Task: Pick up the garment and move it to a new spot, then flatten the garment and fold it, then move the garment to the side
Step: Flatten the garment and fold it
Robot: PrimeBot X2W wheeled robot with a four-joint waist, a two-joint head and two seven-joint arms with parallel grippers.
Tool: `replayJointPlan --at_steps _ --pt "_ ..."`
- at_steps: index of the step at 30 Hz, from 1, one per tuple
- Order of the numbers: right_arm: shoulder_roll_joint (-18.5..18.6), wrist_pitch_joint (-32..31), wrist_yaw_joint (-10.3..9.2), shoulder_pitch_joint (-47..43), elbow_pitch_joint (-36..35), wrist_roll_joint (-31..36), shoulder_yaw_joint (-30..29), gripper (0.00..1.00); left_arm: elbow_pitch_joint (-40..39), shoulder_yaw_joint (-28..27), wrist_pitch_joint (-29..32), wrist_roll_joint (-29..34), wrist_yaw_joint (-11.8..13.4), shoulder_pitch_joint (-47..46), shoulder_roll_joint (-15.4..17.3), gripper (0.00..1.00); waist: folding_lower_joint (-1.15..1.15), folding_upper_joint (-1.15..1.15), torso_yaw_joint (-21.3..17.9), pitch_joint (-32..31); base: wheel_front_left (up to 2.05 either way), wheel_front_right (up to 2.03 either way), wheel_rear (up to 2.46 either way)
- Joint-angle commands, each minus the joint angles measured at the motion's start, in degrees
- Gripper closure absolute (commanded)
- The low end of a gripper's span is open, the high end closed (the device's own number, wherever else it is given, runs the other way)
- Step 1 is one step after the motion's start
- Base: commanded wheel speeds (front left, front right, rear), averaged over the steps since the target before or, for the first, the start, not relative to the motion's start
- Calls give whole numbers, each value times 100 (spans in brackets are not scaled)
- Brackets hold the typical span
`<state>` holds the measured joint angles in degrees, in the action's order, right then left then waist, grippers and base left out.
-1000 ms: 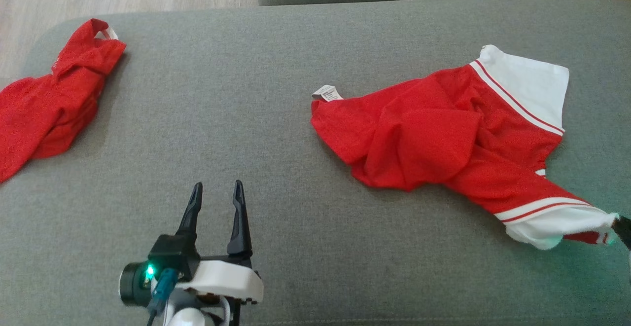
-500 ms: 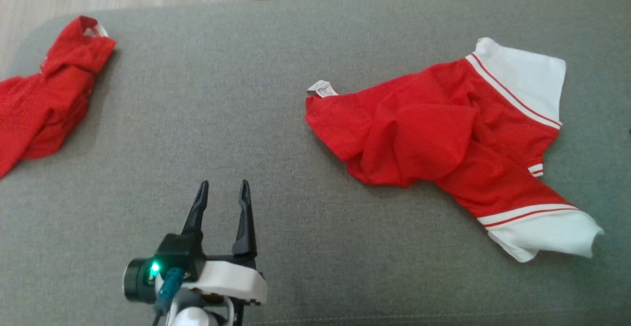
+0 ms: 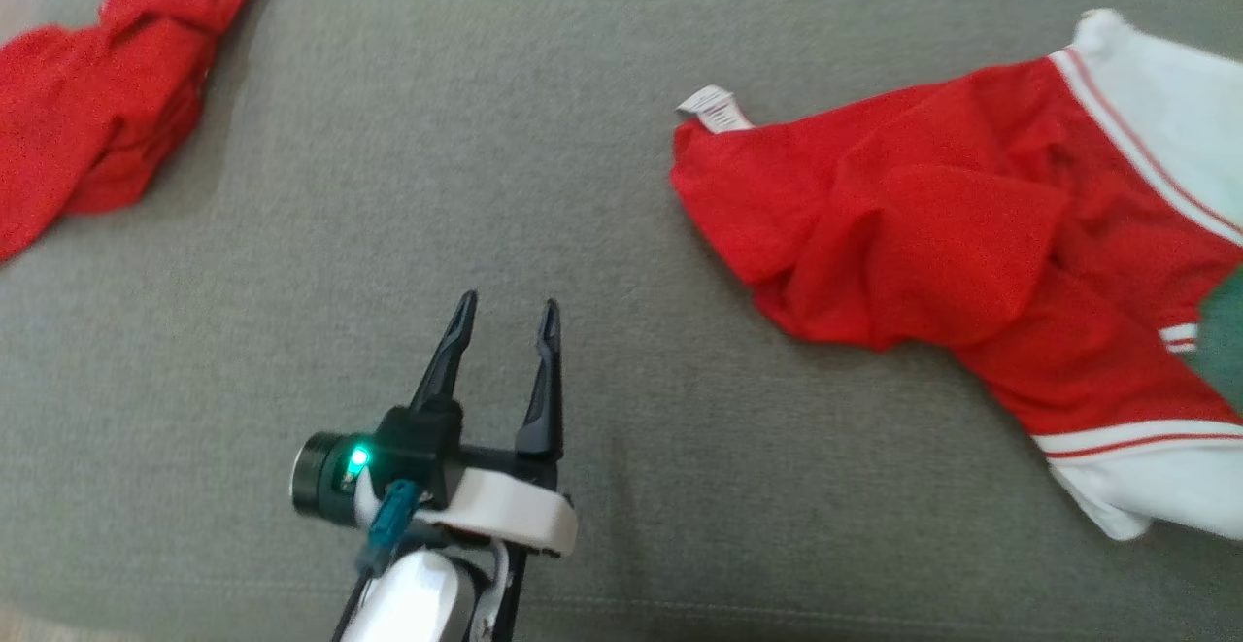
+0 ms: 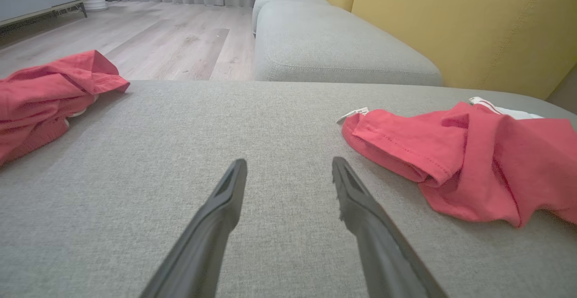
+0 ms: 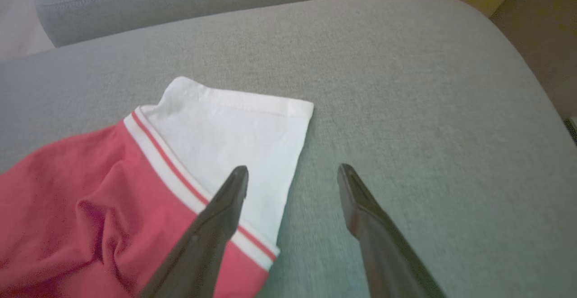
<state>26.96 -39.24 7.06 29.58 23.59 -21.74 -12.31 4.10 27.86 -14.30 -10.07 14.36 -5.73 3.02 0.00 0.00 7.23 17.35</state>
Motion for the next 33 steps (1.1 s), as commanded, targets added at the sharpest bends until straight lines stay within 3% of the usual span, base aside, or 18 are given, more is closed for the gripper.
replayJointPlan --at_steps 1,9,20,21,22,23,28,33 --pt "95 94 43 256 -41 96 -72 0 -164 -105 -70 64 30 -250 -14 0 0 0 180 218 0 0 0" --pt "-159 330 43 1059 1277 690 -642 0 -126 81 -70 142 67 -363 -14 0 0 0 307 479 0 0 0" --pt "-302 671 43 1636 2154 1101 -947 0 -88 146 -70 202 101 -364 -14 0 0 0 338 603 0 0 0" --pt "-325 701 43 1683 2204 1105 -958 15 -86 146 -70 209 99 -366 -14 0 0 0 341 616 0 0 0" --pt "-348 749 43 1732 2239 1111 -956 78 -86 145 -70 213 98 -372 -14 0 0 0 343 629 0 0 0" --pt "-367 816 43 1776 2267 1119 -952 100 -86 145 -70 217 99 -380 -14 0 0 0 346 639 0 0 0" --pt "-467 1390 43 2050 2244 971 -713 100 -56 132 -70 194 123 -372 -14 0 0 0 323 555 0 0 0" --pt "-503 1940 43 2433 1897 646 -80 100 -48 112 -70 114 112 -364 -14 0 0 0 240 387 0 0 0"
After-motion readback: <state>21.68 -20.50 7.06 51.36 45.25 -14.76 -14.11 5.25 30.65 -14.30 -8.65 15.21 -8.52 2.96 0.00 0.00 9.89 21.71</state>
